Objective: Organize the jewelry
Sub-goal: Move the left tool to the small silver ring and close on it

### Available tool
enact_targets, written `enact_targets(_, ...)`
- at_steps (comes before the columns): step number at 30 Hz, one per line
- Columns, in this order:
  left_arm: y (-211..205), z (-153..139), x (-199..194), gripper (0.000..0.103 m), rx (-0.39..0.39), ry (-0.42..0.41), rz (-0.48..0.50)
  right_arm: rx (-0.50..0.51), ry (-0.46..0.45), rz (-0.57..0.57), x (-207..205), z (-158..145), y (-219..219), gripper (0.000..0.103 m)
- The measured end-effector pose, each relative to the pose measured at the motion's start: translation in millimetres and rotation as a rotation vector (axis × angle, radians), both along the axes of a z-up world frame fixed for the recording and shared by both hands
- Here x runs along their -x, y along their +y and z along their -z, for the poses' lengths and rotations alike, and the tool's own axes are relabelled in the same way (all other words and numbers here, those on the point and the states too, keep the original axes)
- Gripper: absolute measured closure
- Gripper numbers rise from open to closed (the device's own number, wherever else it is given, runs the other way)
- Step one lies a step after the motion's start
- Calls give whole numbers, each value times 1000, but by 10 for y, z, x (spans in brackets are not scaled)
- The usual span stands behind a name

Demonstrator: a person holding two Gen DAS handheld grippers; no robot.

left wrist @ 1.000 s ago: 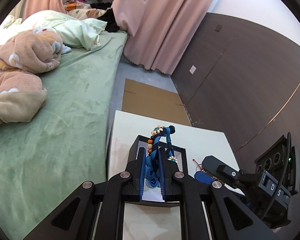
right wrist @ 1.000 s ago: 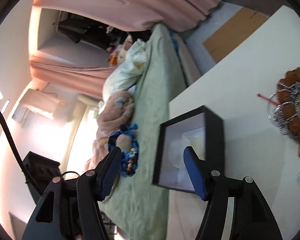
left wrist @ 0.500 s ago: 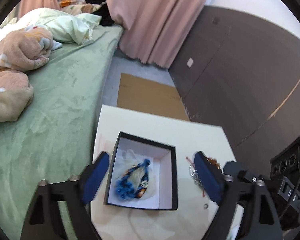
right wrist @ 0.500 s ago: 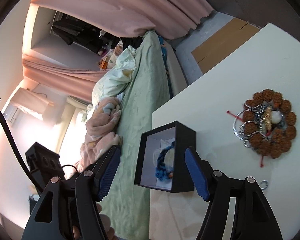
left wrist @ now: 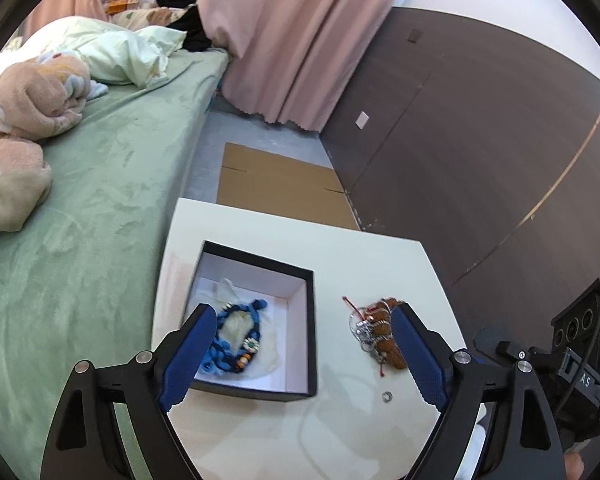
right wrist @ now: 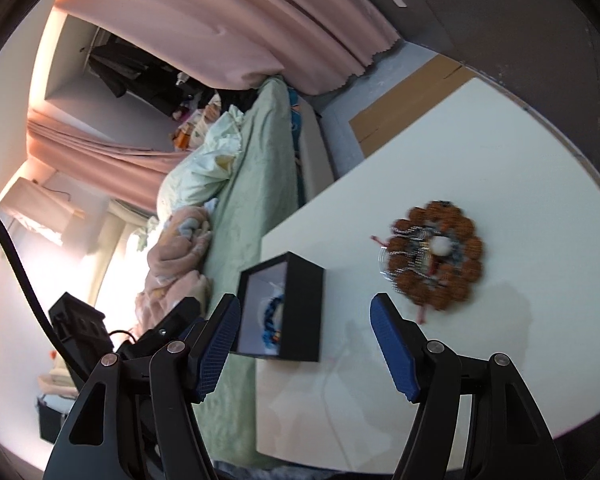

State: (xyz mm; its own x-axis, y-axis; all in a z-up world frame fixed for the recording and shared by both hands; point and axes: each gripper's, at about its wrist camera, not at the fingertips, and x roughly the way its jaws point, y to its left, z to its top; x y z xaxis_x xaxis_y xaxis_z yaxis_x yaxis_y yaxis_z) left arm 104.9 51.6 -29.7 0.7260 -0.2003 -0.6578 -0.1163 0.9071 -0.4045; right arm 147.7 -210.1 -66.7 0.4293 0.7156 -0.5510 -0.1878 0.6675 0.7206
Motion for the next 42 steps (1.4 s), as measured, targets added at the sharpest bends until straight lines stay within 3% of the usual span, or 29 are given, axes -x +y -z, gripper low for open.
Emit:
enact_targets(12,-541,66,83,14,-66,-10,113,75,29,106,112,41,-487,35)
enact_targets(20,-960,219,82,28,-147,28,218,76,78,168,127,95,-760,35)
enact_targets(30,-1411,511,42,38,-265,60,319,100,107,192,166,111,-1007,35)
enact_targets(42,-1636,908,-114,63,-349,123,366,96,143,209,139,169,-1256,35)
